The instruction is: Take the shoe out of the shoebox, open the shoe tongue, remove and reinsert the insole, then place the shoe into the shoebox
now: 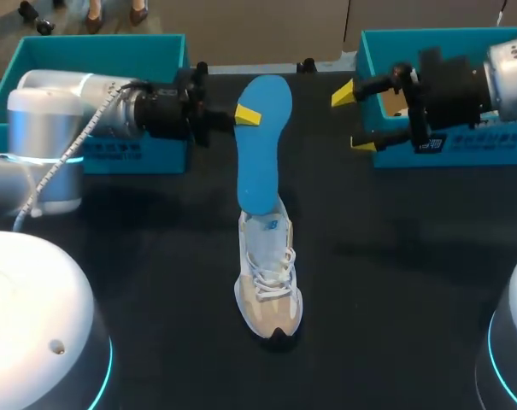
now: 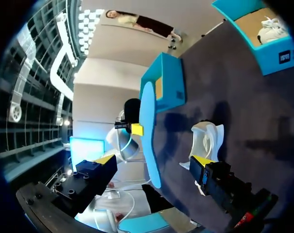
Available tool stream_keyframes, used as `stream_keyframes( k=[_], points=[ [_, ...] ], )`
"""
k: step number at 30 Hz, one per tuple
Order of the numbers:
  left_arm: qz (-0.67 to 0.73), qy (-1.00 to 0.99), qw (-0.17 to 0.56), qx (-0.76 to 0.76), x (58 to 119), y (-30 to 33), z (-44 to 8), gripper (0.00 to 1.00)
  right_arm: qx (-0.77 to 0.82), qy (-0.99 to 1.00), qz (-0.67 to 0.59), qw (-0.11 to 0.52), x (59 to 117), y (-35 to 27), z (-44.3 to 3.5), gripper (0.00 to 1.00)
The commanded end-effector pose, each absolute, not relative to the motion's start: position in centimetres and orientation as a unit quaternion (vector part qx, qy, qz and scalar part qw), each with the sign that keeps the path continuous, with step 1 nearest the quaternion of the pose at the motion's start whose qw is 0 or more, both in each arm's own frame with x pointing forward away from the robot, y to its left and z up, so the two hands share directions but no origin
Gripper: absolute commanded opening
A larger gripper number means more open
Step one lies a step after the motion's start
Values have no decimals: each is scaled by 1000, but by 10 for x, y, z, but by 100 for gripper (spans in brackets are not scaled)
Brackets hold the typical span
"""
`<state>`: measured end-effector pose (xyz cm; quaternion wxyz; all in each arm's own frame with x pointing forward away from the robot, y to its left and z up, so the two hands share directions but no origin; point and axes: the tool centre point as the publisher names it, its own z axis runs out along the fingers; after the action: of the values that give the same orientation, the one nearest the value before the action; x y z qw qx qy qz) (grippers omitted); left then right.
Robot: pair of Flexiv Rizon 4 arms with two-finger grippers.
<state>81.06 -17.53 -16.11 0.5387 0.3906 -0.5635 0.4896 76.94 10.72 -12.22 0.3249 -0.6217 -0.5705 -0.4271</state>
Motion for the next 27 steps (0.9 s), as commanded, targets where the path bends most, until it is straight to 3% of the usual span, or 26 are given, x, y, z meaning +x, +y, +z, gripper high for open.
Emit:
stream_keyframes(
  k=[1, 27],
  points=[
    [484, -558, 546, 396, 818, -181, -169, 0, -660, -584, -386, 272, 763, 115, -112, 100],
    [452, -541, 562, 432, 823, -188, -185, 0, -714, -660, -199, 125, 783, 158, -97, 100]
  ],
)
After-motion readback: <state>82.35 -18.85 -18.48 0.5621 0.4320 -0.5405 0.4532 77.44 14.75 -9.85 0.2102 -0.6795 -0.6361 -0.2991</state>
